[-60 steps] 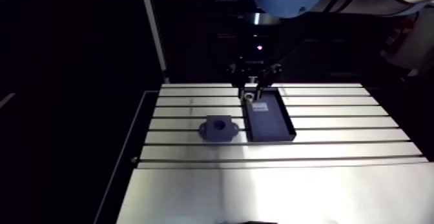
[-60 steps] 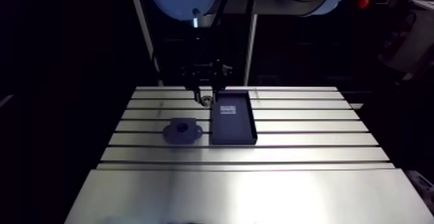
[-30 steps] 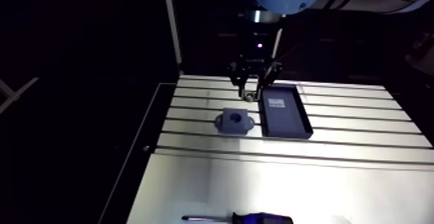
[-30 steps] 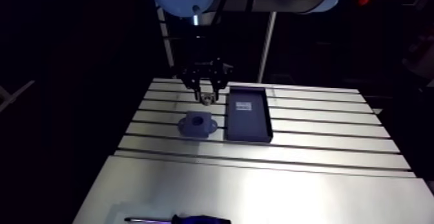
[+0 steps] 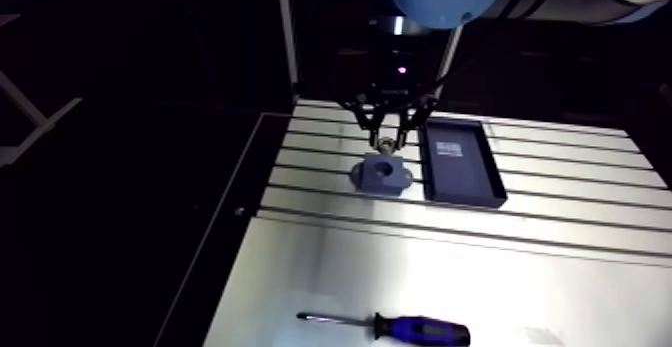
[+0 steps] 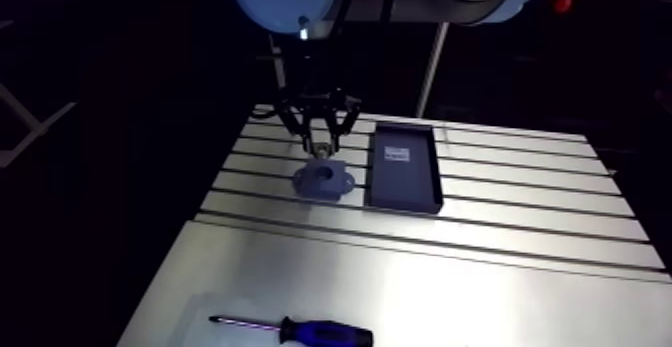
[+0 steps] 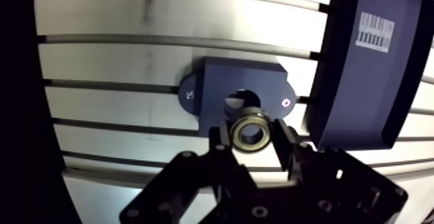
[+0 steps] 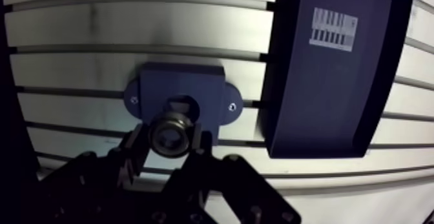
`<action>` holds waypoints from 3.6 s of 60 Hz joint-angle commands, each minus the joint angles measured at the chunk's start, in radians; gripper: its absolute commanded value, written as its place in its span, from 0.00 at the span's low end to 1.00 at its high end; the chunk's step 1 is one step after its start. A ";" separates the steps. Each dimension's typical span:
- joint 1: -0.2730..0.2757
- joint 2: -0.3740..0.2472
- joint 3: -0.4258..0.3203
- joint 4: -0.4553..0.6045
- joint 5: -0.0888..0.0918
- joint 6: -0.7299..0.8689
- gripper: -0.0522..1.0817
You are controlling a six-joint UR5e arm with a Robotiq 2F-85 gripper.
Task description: Pick up the bearing and press it into the housing until flush.
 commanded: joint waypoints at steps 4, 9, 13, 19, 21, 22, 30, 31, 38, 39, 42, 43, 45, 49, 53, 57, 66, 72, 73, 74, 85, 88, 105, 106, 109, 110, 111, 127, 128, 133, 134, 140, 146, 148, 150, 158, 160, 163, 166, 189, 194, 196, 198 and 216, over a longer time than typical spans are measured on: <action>0.012 0.017 0.017 -0.055 0.000 -0.007 0.70; 0.012 0.017 0.027 -0.067 -0.004 -0.008 0.70; 0.011 0.017 0.029 -0.069 -0.004 -0.009 0.70; 0.011 0.017 0.035 -0.074 -0.005 -0.010 0.70; 0.011 0.017 0.036 -0.076 -0.005 -0.010 0.70; 0.011 0.017 0.036 -0.076 -0.005 -0.010 0.70; 0.012 0.019 0.043 -0.081 -0.006 -0.013 0.70; 0.012 0.019 0.043 -0.081 -0.006 -0.013 0.70; 0.012 0.020 0.044 -0.083 -0.006 -0.012 0.70; 0.012 0.020 0.044 -0.083 -0.006 -0.012 0.70; 0.011 0.020 0.047 -0.083 -0.006 -0.012 0.70; 0.011 0.020 0.047 -0.083 -0.006 -0.012 0.70; 0.011 0.020 0.049 -0.083 -0.006 -0.013 0.70; 0.011 0.020 0.050 -0.083 -0.006 -0.013 0.70; 0.011 0.023 0.050 -0.083 -0.006 -0.015 0.70; 0.009 0.025 0.049 -0.083 -0.006 -0.016 0.70; 0.005 0.026 0.050 -0.083 -0.006 -0.019 0.70; 0.005 0.026 0.052 -0.083 -0.006 -0.019 0.70; 0.005 0.026 0.052 -0.083 -0.006 -0.019 0.70; 0.003 0.028 0.051 -0.083 -0.006 -0.019 0.70; 0.002 0.028 0.050 -0.083 -0.006 -0.019 0.70; 0.002 0.028 0.050 -0.083 -0.006 -0.019 0.70; 0.002 0.035 0.052 -0.083 -0.006 -0.018 0.70; 0.002 0.036 0.052 -0.084 -0.006 -0.018 0.70; 0.002 0.036 0.052 -0.084 -0.006 -0.018 0.70; 0.002 0.036 0.053 -0.087 -0.006 -0.018 0.70; 0.002 0.036 0.053 -0.087 -0.006 -0.018 0.70; 0.000 0.041 0.061 -0.129 -0.006 -0.021 0.70; 0.000 0.042 0.061 -0.129 -0.006 -0.021 0.70; 0.000 0.043 0.061 -0.129 -0.006 -0.021 0.70; 0.000 0.043 0.061 -0.129 -0.006 -0.021 0.70; 0.000 0.043 0.061 -0.129 -0.006 -0.021 0.70; 0.000 0.043 0.061 -0.129 -0.005 -0.021 0.70; 0.000 0.043 0.062 -0.129 -0.005 -0.021 0.70; 0.000 0.043 0.063 -0.129 -0.005 -0.021 0.70; 0.000 0.043 0.063 -0.129 -0.005 -0.021 0.70; 0.000 0.043 0.064 -0.129 -0.005 -0.021 0.70; 0.000 0.043 0.064 -0.127 -0.005 -0.021 0.70; 0.000 0.043 0.066 -0.129 -0.005 -0.021 0.70; -0.002 0.046 0.070 -0.129 -0.005 -0.021 0.70; -0.002 0.046 0.070 -0.129 -0.005 -0.021 0.70; -0.002 0.046 0.070 -0.129 -0.005 -0.021 0.70; -0.002 0.046 0.070 -0.127 -0.005 -0.021 0.70; -0.002 0.046 0.070 -0.127 -0.005 -0.021 0.70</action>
